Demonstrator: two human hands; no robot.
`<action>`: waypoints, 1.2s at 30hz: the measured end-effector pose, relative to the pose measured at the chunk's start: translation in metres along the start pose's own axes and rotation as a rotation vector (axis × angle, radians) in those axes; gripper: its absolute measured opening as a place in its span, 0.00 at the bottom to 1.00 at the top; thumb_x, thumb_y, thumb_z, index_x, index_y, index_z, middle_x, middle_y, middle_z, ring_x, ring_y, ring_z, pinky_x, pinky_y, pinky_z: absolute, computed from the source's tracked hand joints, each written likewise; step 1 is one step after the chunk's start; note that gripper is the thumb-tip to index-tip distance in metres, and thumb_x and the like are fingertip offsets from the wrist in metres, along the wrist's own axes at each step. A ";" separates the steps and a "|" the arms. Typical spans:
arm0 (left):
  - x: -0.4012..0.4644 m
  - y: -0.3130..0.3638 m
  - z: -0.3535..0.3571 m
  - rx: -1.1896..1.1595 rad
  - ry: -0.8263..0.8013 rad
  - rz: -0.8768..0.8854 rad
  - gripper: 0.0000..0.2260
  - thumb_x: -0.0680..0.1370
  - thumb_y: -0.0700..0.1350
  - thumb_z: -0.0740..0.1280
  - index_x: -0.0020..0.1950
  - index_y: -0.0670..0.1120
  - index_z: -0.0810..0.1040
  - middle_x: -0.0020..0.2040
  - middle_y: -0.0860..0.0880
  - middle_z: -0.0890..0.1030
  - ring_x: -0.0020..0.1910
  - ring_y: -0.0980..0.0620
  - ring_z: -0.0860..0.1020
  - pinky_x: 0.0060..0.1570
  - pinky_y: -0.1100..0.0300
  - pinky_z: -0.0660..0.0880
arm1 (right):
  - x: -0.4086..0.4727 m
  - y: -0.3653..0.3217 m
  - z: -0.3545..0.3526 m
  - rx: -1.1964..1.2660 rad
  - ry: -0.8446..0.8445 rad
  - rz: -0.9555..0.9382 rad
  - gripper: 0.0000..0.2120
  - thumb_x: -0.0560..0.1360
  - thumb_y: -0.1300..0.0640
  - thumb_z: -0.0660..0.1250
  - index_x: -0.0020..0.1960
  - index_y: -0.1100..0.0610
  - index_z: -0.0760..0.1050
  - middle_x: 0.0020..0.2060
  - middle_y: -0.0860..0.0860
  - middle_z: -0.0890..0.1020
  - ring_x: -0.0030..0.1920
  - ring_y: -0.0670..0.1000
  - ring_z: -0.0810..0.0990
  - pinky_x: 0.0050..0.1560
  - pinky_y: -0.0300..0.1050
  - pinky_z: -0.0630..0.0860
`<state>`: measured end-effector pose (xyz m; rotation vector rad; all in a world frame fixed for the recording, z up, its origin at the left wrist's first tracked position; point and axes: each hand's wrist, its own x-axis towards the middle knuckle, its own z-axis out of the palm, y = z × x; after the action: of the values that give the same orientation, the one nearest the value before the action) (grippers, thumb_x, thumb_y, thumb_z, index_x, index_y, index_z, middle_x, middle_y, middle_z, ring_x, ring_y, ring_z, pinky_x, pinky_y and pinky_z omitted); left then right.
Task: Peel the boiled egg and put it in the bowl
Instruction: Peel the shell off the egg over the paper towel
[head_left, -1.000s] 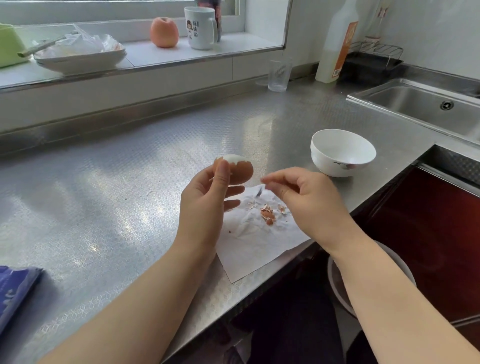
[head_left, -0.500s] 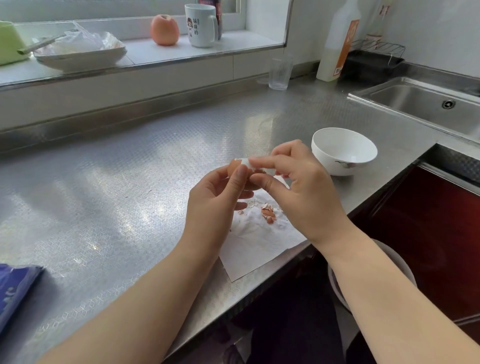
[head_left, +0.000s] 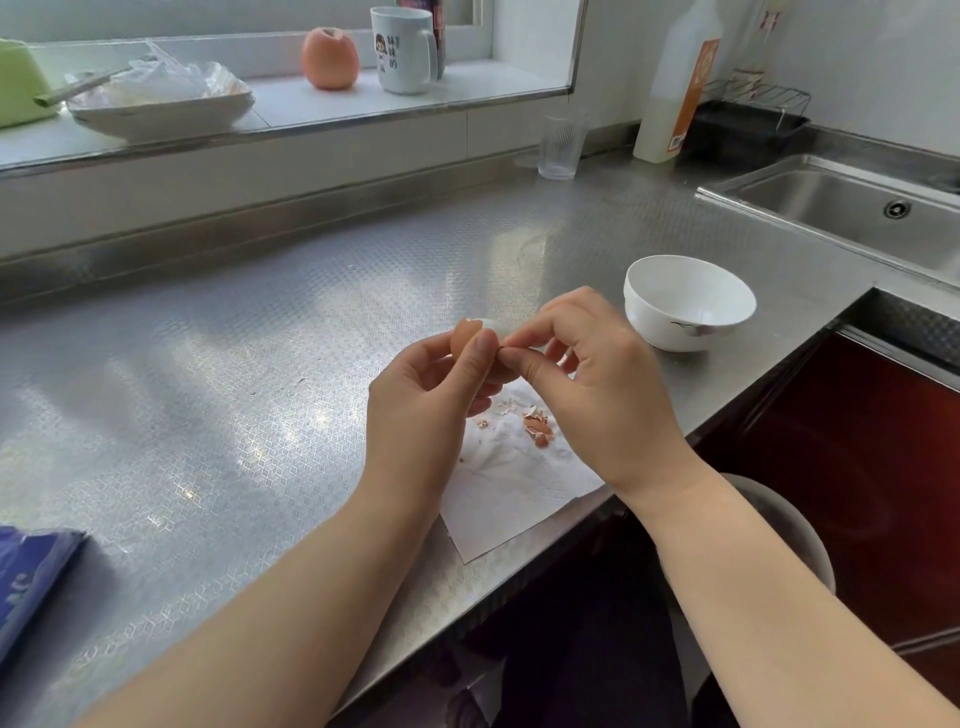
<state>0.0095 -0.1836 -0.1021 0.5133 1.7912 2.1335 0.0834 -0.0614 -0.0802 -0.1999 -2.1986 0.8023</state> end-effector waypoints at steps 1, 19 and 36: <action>0.000 0.000 0.000 -0.003 0.000 -0.002 0.16 0.76 0.53 0.72 0.57 0.44 0.82 0.44 0.47 0.88 0.46 0.51 0.87 0.49 0.57 0.82 | 0.000 0.000 0.001 -0.005 0.011 -0.006 0.04 0.72 0.57 0.72 0.43 0.56 0.79 0.42 0.45 0.76 0.37 0.45 0.75 0.38 0.39 0.72; 0.001 -0.001 0.000 -0.004 -0.075 -0.003 0.17 0.79 0.57 0.65 0.55 0.46 0.84 0.49 0.51 0.88 0.48 0.51 0.86 0.46 0.61 0.82 | -0.001 0.005 -0.003 0.314 0.151 0.284 0.04 0.76 0.54 0.68 0.43 0.48 0.76 0.35 0.43 0.79 0.37 0.44 0.78 0.43 0.39 0.76; 0.004 -0.004 -0.003 -0.110 -0.090 -0.088 0.12 0.79 0.53 0.68 0.56 0.48 0.83 0.49 0.48 0.88 0.50 0.51 0.86 0.46 0.65 0.80 | -0.009 0.014 -0.003 0.019 -0.002 0.029 0.13 0.75 0.58 0.69 0.59 0.52 0.79 0.49 0.45 0.78 0.52 0.44 0.77 0.54 0.34 0.71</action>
<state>0.0042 -0.1841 -0.1058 0.4855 1.6083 2.1007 0.0902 -0.0524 -0.0934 -0.2222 -2.1932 0.8397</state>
